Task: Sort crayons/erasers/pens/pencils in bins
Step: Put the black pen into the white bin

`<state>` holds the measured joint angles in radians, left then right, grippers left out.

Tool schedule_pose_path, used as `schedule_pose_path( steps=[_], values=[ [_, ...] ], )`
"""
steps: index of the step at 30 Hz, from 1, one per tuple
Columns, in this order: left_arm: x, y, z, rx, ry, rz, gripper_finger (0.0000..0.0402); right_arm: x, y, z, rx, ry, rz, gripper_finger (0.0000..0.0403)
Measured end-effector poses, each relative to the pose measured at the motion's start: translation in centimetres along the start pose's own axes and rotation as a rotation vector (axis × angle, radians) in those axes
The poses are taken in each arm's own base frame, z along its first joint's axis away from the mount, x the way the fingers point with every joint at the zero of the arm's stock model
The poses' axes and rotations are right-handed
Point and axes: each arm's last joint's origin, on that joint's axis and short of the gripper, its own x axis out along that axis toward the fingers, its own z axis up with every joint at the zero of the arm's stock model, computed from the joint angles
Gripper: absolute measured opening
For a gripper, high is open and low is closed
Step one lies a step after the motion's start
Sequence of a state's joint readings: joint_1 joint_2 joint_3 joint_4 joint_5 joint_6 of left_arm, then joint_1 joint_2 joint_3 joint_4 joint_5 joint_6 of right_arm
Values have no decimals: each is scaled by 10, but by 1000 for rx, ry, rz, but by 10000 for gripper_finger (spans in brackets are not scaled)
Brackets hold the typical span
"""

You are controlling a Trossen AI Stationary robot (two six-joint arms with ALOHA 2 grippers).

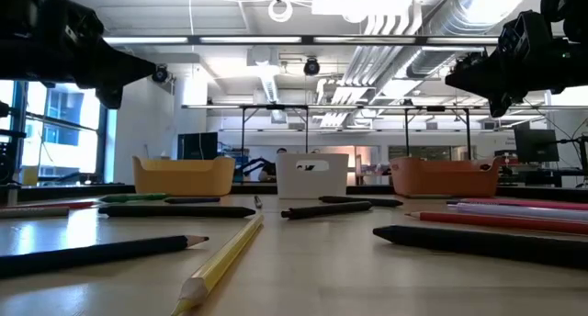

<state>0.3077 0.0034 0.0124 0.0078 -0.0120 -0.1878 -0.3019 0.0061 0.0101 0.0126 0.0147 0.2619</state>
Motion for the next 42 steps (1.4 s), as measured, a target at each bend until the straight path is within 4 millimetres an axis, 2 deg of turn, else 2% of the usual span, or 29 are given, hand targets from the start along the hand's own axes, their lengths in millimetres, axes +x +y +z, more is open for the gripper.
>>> schedule_pose_path(
  steps=[5,9,16,20,25,29,34,42],
  values=[
    [0,-1,3,-37,-31,-7,0,0,0,0,0,0,0,0],
    [1,-3,6,-52,-41,-88,0,0,0,0,0,0,0,0],
    [9,-9,3,-65,44,-139,0,0,0,0,0,0,0,0],
    [16,-16,12,-25,104,-149,0,0,0,0,0,0,0,0],
    [33,-28,23,18,223,-168,0,0,0,0,0,0,0,0],
    [49,-42,24,40,373,-207,0,0,0,0,0,0,0,0],
    [66,-62,22,89,512,-227,0,0,0,0,0,0,0,0],
    [85,-88,6,147,800,-169,0,0,0,0,0,0,0,0]
  ],
)
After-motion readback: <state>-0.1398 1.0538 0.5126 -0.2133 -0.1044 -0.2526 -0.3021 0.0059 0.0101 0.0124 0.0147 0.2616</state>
